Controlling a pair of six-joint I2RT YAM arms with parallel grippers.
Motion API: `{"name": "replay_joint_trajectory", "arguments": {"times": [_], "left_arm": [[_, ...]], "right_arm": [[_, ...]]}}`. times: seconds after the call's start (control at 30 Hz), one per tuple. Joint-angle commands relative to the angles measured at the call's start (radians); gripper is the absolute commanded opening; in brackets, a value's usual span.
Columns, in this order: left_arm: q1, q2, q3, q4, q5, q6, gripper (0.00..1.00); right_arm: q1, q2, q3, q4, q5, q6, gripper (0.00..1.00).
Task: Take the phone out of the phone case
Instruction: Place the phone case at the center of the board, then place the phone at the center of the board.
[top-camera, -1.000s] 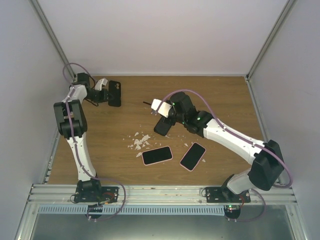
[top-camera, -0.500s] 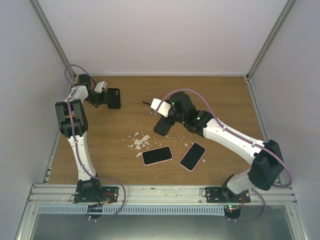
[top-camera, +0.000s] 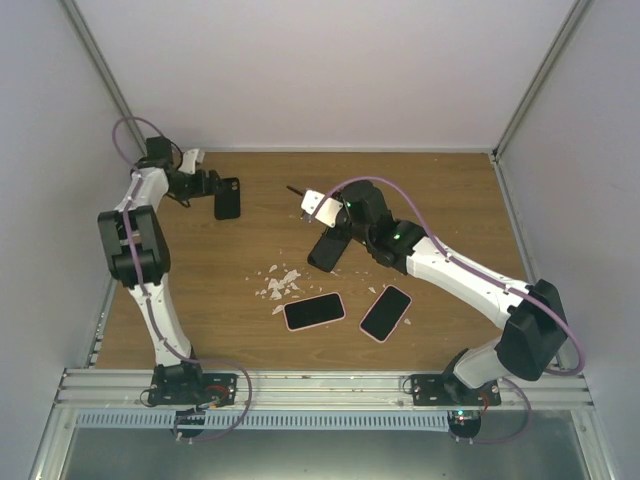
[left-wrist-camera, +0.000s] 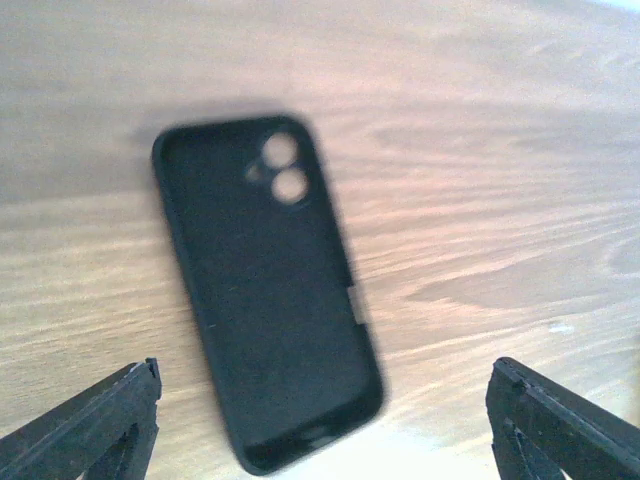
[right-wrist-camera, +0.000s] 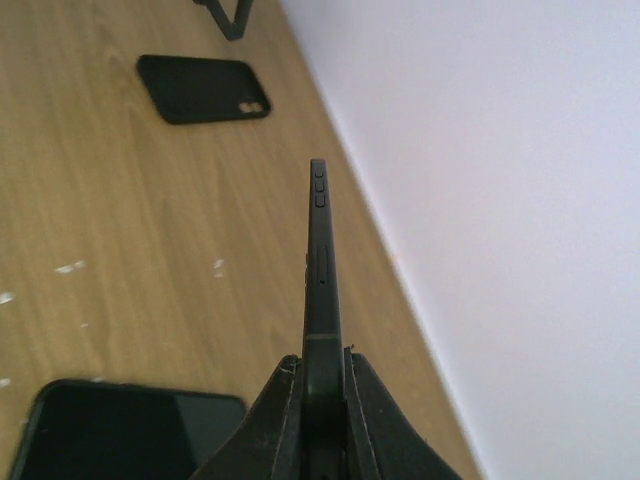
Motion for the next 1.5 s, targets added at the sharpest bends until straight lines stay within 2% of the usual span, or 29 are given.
{"name": "replay_joint_trajectory", "arguments": {"times": [0.0,0.13,0.23,0.4,0.57,0.73,0.87,1.07,1.27,1.47], "left_arm": [[0.000,-0.194,-0.040,0.096,0.102,-0.062,0.91],[0.000,-0.324,-0.084,0.123,0.157,-0.158,0.92],[0.000,-0.432,-0.172,0.203,0.212,-0.233,0.94],[0.000,-0.555,-0.246,0.279,0.313,-0.314,0.95],[0.000,-0.659,-0.300,0.392,0.436,-0.436,0.95],[0.001,-0.750,-0.346,0.576,0.553,-0.652,0.93],[-0.001,-0.812,-0.376,0.658,0.565,-0.778,0.93],[-0.038,-0.878,-0.410,0.723,0.545,-0.901,0.91],[-0.164,-0.896,-0.409,0.779,0.489,-0.996,0.90],[-0.289,-0.883,-0.423,0.788,0.472,-0.999,0.89]], "right_arm": [[-0.005,-0.031,0.044,0.207,0.100,-0.108,0.01],[-0.025,-0.060,0.035,0.282,0.128,-0.207,0.01],[-0.038,-0.102,0.006,0.352,0.141,-0.280,0.00],[-0.038,-0.168,-0.091,0.553,0.165,-0.404,0.01],[-0.037,-0.180,-0.124,0.703,0.178,-0.462,0.01],[-0.028,-0.152,-0.143,0.878,0.203,-0.535,0.01],[-0.013,-0.119,-0.157,1.021,0.222,-0.637,0.01],[0.024,-0.081,-0.156,1.116,0.238,-0.755,0.00],[0.092,-0.054,-0.195,1.253,0.246,-0.907,0.01],[0.140,-0.035,-0.214,1.320,0.270,-1.017,0.00]]}}
